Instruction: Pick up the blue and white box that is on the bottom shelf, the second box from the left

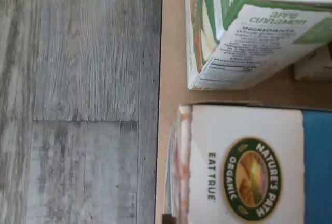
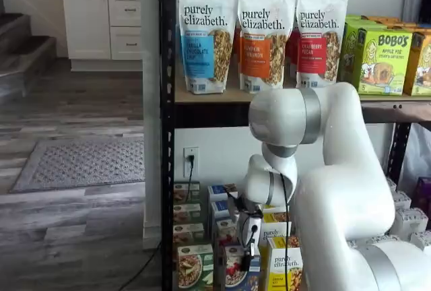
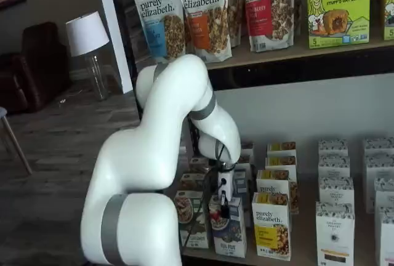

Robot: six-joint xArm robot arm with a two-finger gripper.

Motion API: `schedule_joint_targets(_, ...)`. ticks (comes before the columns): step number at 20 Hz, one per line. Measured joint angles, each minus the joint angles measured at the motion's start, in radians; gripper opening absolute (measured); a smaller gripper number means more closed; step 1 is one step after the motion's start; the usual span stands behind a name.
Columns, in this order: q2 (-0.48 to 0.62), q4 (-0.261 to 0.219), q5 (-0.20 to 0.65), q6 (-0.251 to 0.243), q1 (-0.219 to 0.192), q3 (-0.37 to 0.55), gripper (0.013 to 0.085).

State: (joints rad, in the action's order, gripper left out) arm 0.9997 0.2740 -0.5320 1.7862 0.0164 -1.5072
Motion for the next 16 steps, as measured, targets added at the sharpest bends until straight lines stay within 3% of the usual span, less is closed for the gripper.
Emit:
schedule_joint_targets(1,0.0,-0.001,0.0,0.0,0.0,0.001,0.053)
schedule_joint_targets(3,-0.001,-0.002,-0.003,-0.002,0.0,0.001,0.045)
schedule_joint_targets(9,-0.002,-0.023,-0.01,-0.023,0.003,0.002,0.045)
schedule_joint_targets(16,-0.032,0.009,0.012,0.0,0.011,0.056,0.045)
